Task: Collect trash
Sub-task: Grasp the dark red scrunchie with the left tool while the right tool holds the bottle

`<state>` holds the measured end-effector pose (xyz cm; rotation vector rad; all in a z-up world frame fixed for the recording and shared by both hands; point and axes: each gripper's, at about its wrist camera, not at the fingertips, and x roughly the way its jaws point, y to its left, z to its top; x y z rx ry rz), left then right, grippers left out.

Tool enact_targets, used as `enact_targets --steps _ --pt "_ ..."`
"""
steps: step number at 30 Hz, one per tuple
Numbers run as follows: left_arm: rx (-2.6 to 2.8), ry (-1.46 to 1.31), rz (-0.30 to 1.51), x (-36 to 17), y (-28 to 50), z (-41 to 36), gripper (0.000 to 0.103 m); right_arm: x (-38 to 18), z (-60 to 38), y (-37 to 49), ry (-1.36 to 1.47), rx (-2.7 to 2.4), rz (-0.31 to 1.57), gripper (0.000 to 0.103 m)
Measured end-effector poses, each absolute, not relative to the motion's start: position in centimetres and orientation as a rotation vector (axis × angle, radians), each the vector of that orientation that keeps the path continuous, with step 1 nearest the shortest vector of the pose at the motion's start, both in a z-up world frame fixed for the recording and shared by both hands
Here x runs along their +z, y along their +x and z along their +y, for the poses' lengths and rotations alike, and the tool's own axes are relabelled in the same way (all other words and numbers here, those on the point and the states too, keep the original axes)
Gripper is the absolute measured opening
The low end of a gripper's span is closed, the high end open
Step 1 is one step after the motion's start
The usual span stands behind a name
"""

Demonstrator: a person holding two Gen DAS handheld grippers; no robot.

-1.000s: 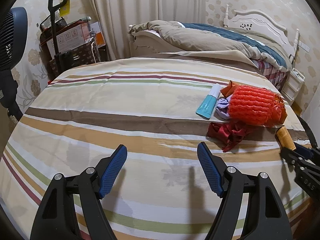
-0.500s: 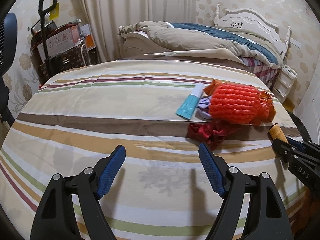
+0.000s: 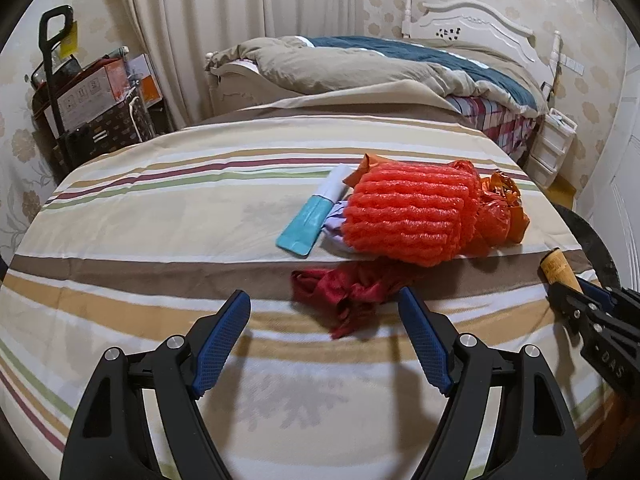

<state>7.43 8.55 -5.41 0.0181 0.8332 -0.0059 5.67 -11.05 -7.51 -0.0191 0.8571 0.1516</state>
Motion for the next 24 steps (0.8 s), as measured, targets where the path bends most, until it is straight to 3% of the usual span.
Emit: enact_targets --steps 2,5,11,24 --pt "-0.012 0.009 0.852 -5.6 7.9 8.6 0.072 -7.5 -11.1 5.7 -0.021 0.152 0.857 0.023" --pt "-0.035 -0.014 0.884 -6.1 8.2 8.8 0.051 -7.5 -11.1 5.7 -0.019 0.154 0.857 0.023" --pt "-0.053 -0.008 0.866 -6.0 7.1 8.7 0.036 -7.5 -10.9 5.4 -0.020 0.163 0.856 0.023" --pt "-0.049 -0.051 0.808 -5.0 4.4 9.6 0.032 -7.4 -10.8 5.2 -0.015 0.164 0.849 0.023"
